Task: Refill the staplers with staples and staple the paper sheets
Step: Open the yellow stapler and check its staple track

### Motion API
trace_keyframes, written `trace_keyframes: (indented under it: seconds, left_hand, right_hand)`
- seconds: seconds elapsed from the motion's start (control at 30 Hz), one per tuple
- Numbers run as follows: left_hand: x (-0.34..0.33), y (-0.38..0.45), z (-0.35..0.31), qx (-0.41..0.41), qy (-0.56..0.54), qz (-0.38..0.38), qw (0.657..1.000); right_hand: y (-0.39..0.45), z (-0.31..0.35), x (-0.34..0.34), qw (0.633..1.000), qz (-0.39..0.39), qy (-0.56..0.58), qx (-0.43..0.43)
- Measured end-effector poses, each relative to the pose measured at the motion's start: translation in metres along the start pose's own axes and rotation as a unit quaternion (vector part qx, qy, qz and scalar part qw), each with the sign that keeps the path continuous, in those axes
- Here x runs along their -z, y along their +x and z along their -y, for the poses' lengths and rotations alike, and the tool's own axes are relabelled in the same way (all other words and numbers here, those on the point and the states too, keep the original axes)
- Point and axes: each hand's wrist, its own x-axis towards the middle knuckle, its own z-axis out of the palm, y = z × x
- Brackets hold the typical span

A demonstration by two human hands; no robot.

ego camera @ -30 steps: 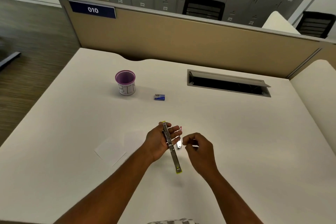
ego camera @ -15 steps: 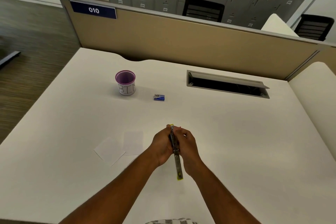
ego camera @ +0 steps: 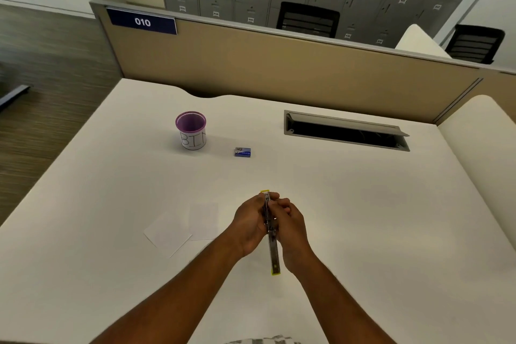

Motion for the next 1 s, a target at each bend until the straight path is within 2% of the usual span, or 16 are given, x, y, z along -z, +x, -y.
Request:
trace_keyframes:
  seconds: [0.27,0.67,0.8,1.0]
  left_hand:
    - [-0.01,-0.003,0.002,-0.025,0.025,0.006,0.999]
    - [-0.005,0.002,0.002,-0.035,0.069,-0.001,0.997]
    - [-0.006,0.0,0.006,-0.035,0.072,-0.021,0.997]
    - [-0.006,0.002,0.011,-0.025,0.073,-0.037,0.996]
  right_hand:
    - [0.002,0.001,-0.006,0.999,-0.027,0.021,-0.003]
    - [0.007,-0.003,-0.014,0.998,-0.049,-0.038,-0.002]
    - [0.009,-0.009,-0.012,0.998,-0.043,-0.017,-0.042]
    - [0.004,-0.007,-0.009,0.998,-0.035,0.044,-0.033]
